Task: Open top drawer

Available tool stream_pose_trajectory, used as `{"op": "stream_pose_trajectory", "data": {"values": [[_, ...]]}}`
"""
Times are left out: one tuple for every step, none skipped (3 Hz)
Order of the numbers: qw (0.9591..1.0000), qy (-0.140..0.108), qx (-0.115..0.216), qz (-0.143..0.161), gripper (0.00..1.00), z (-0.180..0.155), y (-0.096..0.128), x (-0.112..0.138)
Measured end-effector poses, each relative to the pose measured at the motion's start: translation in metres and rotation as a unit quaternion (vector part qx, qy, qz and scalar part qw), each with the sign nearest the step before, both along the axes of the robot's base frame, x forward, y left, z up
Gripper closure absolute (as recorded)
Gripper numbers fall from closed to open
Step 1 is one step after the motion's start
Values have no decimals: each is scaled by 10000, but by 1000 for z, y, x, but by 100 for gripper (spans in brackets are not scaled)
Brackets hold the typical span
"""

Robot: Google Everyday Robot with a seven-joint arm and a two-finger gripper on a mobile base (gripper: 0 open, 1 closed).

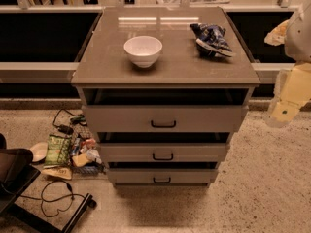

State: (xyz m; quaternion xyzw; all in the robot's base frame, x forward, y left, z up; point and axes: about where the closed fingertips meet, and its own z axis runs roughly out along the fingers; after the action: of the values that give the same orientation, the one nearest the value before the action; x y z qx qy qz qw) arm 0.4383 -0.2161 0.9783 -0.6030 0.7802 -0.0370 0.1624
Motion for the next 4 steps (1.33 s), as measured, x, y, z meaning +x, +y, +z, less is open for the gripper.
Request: {"op": "stream_pose_trajectory", "data": {"values": [[10000, 1, 1, -8, 0, -3, 1, 0], [10000, 21, 8, -93, 0, -34, 7, 1], [9998, -10, -65, -181, 0, -85, 20, 4], [9999, -58, 84, -115, 0, -147, 31, 16]]}}
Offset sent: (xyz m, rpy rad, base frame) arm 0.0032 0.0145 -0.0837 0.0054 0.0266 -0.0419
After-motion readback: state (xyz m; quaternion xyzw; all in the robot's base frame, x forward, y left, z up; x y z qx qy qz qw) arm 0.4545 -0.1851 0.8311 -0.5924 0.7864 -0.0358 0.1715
